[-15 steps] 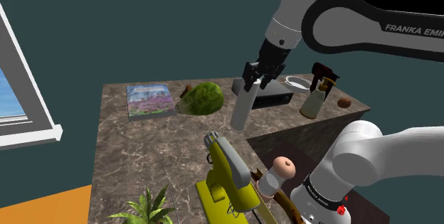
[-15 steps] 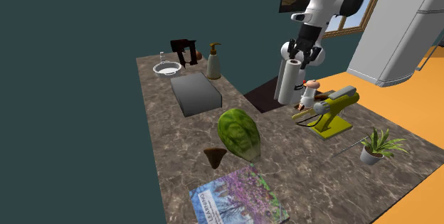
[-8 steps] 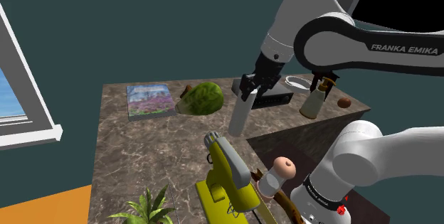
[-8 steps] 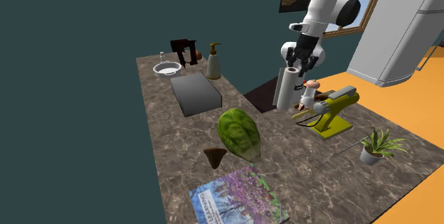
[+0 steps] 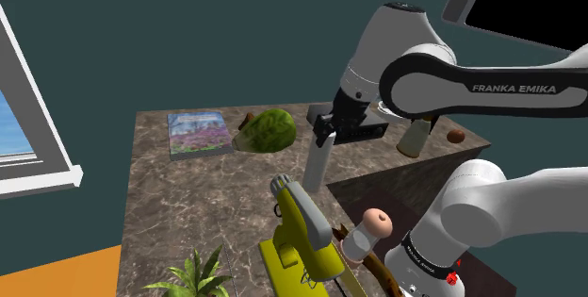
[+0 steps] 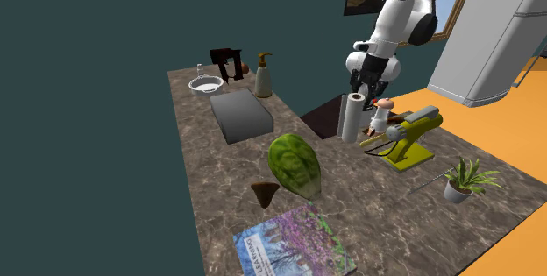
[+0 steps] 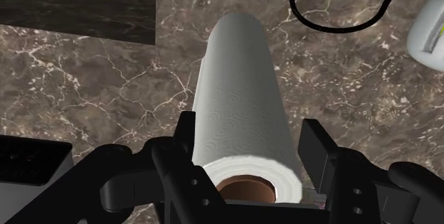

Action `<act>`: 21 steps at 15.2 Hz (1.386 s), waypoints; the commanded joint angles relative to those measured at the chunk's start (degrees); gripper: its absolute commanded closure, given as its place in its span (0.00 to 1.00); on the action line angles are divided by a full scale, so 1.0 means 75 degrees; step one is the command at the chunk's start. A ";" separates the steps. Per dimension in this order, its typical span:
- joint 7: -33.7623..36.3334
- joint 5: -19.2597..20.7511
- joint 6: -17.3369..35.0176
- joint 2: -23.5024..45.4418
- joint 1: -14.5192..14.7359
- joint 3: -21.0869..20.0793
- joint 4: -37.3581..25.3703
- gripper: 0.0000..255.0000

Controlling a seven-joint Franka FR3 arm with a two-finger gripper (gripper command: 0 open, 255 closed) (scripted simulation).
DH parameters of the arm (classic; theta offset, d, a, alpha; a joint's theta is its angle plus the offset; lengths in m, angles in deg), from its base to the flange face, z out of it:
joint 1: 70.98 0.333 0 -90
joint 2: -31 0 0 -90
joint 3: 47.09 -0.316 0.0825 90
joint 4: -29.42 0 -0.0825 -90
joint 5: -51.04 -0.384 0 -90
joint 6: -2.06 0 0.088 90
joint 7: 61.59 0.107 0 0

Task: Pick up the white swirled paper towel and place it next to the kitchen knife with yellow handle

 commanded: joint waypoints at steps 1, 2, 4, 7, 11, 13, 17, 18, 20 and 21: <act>0.0010 -0.0028 0.0217 0.0030 0.0014 -0.0036 0.0183 1.00; 0.0018 -0.0044 0.0329 0.0053 0.0021 -0.0058 0.0273 1.00; 0.0034 -0.0076 0.0557 0.0106 0.0036 -0.0103 0.0450 1.00; 0.0060 -0.0125 0.0910 0.0207 0.0056 -0.0174 0.0705 1.00; 0.0077 -0.0155 0.1135 0.0283 0.0067 -0.0220 0.0856 1.00; 0.0077 -0.0155 0.1135 0.0283 0.0067 -0.0220 0.0855 1.00; 0.0077 -0.0155 0.1135 0.0283 0.0067 -0.0220 0.0855 1.00; 0.0077 -0.0155 0.1135 0.0283 0.0067 -0.0220 0.0856 0.00; 0.0077 -0.0155 0.1135 0.0283 0.0067 -0.0220 0.0856 0.00; 0.0077 -0.0155 0.1135 0.0283 0.0067 -0.0220 0.0856 0.00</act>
